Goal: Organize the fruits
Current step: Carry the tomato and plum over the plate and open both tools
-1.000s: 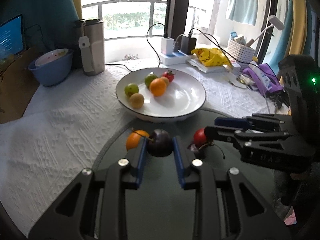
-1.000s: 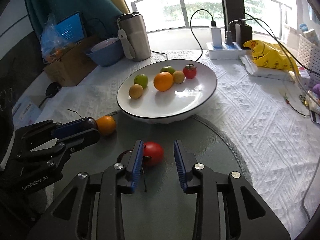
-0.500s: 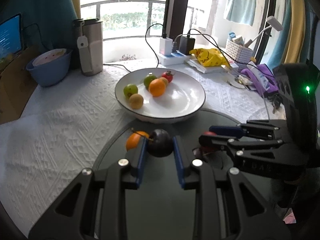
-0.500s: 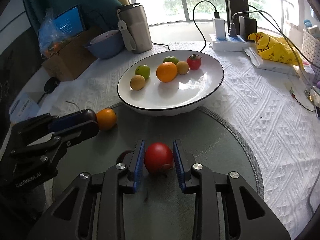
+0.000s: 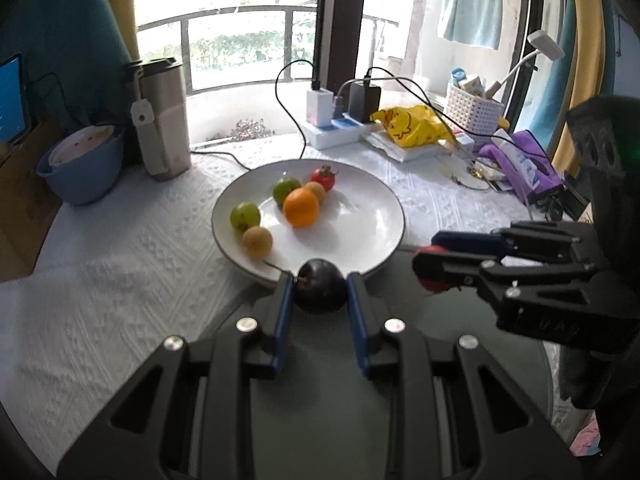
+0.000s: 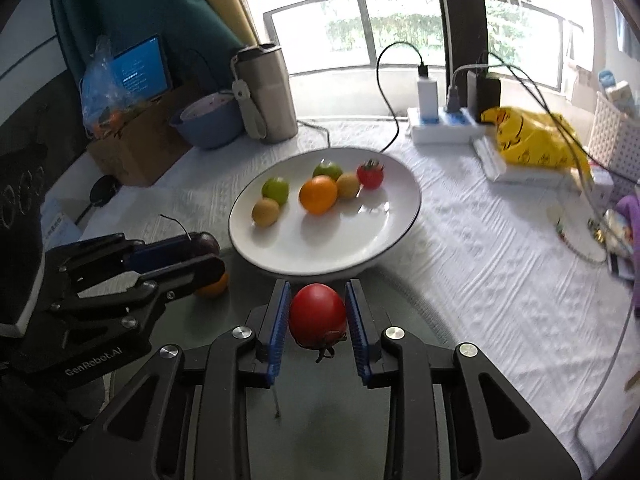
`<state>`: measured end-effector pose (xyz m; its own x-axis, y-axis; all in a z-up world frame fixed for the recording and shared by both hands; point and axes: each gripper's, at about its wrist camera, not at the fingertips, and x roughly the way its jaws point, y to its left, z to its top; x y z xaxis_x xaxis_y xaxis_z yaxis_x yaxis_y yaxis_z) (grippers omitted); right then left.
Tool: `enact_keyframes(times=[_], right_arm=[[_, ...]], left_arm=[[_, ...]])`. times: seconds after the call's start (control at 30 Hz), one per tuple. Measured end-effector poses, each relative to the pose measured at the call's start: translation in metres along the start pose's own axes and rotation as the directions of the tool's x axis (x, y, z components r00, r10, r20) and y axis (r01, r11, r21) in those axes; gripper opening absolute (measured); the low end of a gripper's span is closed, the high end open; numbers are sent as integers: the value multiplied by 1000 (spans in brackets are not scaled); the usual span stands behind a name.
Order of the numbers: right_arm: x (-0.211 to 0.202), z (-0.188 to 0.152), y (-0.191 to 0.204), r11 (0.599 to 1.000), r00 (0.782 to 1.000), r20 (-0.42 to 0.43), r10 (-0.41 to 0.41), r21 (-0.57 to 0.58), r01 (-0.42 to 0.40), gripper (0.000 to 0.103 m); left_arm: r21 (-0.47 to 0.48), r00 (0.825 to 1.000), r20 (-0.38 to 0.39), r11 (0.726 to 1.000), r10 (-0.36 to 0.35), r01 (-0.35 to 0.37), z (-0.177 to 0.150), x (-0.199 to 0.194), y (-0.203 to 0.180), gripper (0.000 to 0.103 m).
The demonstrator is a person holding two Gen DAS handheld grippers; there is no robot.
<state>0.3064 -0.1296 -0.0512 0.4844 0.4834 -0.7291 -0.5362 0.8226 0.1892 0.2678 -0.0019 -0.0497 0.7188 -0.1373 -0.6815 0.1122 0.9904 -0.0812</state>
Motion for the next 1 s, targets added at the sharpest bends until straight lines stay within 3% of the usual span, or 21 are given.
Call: enact_keyframes(times=[0.43,1.0], right_arm=[[29,36,-25,1000,1000,7,-14,-20,14,30],[70,52,-37,1000,1000,-16,-27,-8,27,30]], left_arm=[[-11,999,-43,1000,9,-9,22,41,10,28],[-60,995,-102,998,-5,-1,31,75,25,29]])
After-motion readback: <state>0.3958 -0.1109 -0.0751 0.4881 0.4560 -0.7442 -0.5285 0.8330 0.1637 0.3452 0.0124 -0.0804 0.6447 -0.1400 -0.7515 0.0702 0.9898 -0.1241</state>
